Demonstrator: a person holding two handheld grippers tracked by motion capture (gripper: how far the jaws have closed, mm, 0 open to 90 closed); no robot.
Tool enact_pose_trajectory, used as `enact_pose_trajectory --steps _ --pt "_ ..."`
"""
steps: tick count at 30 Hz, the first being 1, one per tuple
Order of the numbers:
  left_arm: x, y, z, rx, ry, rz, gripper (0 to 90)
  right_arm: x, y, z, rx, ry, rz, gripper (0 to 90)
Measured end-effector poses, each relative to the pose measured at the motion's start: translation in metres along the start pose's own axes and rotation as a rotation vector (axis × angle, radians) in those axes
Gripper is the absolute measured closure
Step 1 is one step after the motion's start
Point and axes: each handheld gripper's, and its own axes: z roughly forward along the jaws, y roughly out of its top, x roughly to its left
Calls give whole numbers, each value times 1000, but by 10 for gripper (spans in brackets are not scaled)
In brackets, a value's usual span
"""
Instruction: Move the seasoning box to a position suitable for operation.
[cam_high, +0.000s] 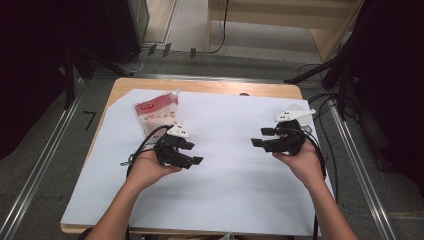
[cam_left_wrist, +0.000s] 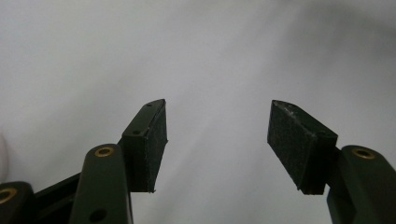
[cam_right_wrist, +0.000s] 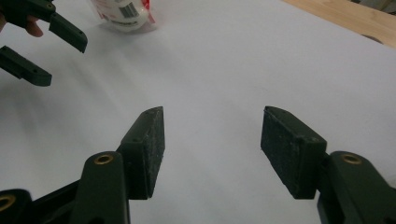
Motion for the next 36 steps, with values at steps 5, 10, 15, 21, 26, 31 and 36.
enact_pose_trajectory --steps 5,10,15,21,26,31,36 --pt "2 -1 -2 -6 2 -13 395 -9 11 0 -7 3 10 400" --pt "3 -1 -2 -5 2 -7 395 -15 19 2 -7 3 -1 399" --pt "1 -1 -1 -3 1 -2 394 -23 26 5 5 -16 -8 396" --pt "3 -1 -1 -7 -17 8 390 -27 27 1 -8 -19 -19 393" --pt "1 -2 -3 -22 -18 21 386 -35 26 -8 -21 -48 -11 332" --pt "-2 -3 -4 -17 -14 23 384 -48 24 -21 -48 -74 20 286" --pt "-3 -5 -4 -6 -11 31 382 -57 22 -33 -67 -90 31 231"
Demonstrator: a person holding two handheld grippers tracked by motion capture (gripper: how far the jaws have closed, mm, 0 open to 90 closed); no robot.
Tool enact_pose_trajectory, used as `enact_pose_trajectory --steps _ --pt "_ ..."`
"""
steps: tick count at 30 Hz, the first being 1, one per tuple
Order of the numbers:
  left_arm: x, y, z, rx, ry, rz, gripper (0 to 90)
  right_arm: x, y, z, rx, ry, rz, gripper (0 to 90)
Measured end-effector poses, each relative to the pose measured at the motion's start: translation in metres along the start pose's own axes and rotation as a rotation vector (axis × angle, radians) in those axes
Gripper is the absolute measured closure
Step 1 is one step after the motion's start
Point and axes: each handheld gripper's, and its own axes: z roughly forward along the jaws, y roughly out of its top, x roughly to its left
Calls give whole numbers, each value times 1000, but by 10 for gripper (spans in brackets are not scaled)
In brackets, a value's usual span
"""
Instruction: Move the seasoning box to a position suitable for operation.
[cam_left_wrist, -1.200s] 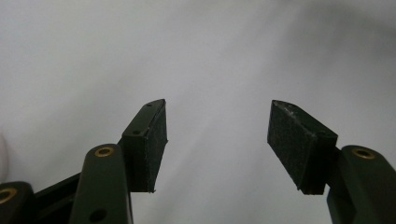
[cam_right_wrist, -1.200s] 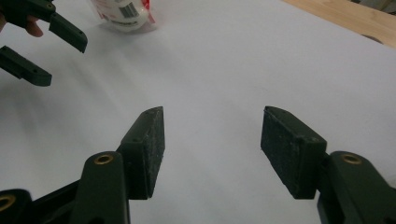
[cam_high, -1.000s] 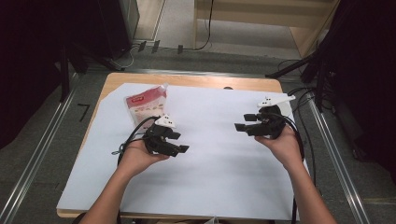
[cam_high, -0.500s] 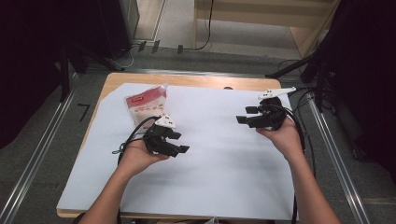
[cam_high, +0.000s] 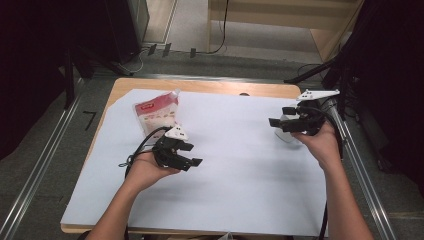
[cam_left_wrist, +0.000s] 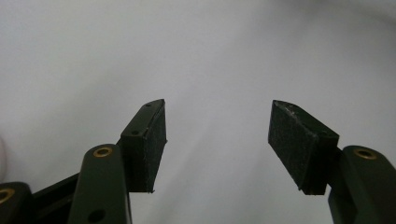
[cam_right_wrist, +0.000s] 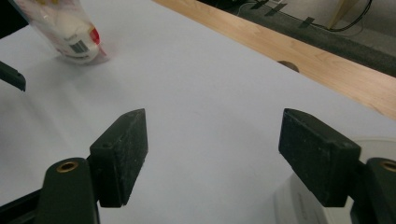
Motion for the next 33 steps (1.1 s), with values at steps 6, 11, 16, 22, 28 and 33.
enact_pose_trajectory --steps 6,11,16,22,28,33 --pt "0 -2 -1 -2 1 -7 381 -10 -3 -8 -17 -13 -2 173" --pt "-1 -1 -2 -5 5 -1 384 -17 -7 -11 -18 -53 -6 158" --pt "-2 -1 -1 1 5 4 384 -25 -11 -11 -16 -63 27 152" --pt "-3 -1 -1 -12 9 -3 389 -42 -18 -13 -9 -99 57 157" --pt "-3 -2 0 -4 8 3 389 -54 -25 -14 -20 -114 81 153" --pt "-4 -1 0 -4 9 2 389 -68 -35 -14 -28 -131 112 143"
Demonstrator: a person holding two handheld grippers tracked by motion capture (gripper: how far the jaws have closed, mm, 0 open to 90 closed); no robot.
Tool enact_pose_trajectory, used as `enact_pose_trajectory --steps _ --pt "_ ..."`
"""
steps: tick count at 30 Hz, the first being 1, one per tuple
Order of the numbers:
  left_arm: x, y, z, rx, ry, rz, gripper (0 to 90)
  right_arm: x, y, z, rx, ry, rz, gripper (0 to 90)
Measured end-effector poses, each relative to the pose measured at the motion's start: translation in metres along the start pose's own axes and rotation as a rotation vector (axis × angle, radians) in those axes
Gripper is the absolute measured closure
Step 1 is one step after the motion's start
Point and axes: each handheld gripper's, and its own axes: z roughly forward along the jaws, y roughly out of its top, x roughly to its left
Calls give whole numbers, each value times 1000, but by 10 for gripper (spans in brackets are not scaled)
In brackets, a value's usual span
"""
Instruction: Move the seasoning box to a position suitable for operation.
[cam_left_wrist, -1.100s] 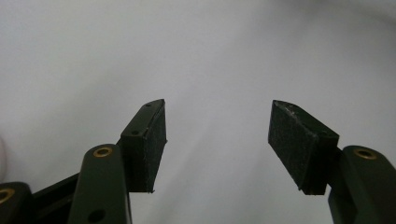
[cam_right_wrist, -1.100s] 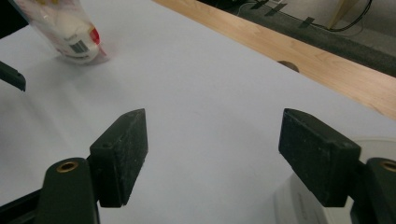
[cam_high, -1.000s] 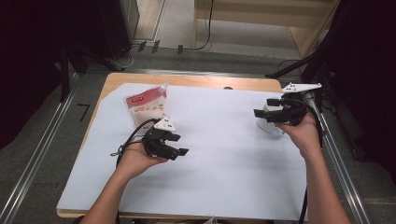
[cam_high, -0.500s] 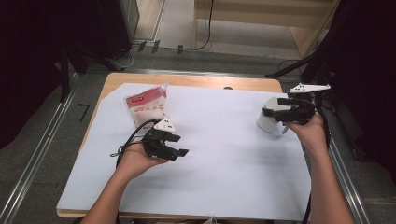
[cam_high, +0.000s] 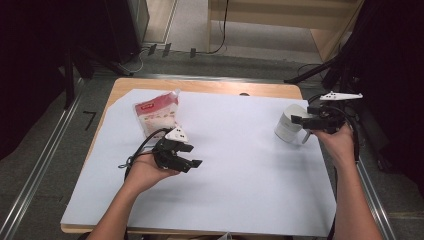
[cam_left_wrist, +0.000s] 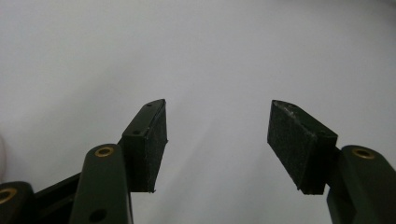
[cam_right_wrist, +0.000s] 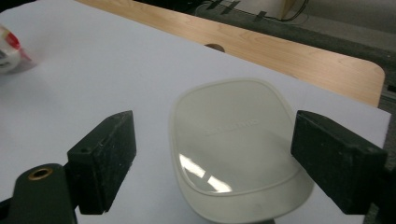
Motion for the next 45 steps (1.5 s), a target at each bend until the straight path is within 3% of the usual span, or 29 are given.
enact_pose_trajectory --steps 2,6,7,9,11,14,19,21,22,24,29,33,38,45 --pt "0 0 0 0 3 -1 389 -4 -2 1 -5 -17 11 142" --pt "0 0 0 1 3 -1 389 -10 -4 1 -30 2 56 139" --pt "0 0 1 5 3 1 389 -11 -4 2 -24 -7 48 139" --pt "0 0 1 6 1 4 389 -13 -6 5 12 -68 35 133" --pt "0 0 1 7 1 6 389 -16 -8 7 -2 -26 63 135" --pt "0 0 1 6 1 3 389 -19 -10 9 -20 -6 71 134" --pt "0 -1 1 3 1 -3 389 -19 -11 9 -23 27 58 132" --pt "0 -1 0 3 1 -4 389 -17 -11 9 -15 38 28 129" --pt "0 -1 0 3 1 -4 389 -17 -11 9 -15 38 28 129" --pt "0 -1 1 4 1 -2 389 -12 -11 14 11 6 -25 90" --pt "0 -1 1 2 1 -4 389 -10 -17 30 72 -9 -33 78" --pt "0 -1 1 5 1 -2 389 -11 -21 39 90 -33 -24 88" --pt "-1 -1 2 6 -5 -7 388 -14 -28 50 85 -15 7 102" --pt "-1 -1 3 8 -5 -5 388 -12 -30 52 73 -33 -13 117"
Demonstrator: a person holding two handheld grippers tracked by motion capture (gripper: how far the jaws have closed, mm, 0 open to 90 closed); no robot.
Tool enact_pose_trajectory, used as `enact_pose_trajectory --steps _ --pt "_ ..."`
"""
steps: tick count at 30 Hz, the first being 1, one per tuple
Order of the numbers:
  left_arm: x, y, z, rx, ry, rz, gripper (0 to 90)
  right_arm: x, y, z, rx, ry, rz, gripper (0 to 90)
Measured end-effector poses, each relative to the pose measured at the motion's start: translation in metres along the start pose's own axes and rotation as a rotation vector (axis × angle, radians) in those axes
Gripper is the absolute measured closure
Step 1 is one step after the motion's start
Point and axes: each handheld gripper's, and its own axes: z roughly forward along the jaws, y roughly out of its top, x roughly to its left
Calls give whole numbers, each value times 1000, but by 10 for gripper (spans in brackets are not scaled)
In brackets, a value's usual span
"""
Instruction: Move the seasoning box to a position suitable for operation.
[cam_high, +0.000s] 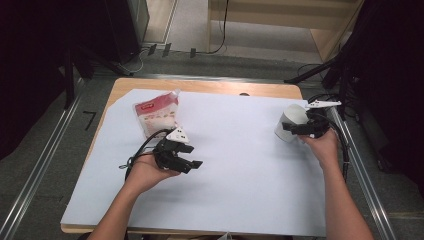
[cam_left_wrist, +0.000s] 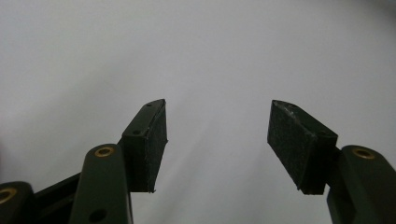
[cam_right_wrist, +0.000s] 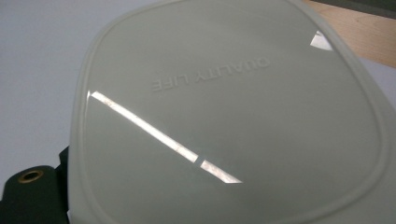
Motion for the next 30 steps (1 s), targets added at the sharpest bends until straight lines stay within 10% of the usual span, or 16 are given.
enact_pose_trajectory --steps 30 --pt "3 2 1 -8 -13 -2 386 11 6 -17 -11 -54 -46 156"
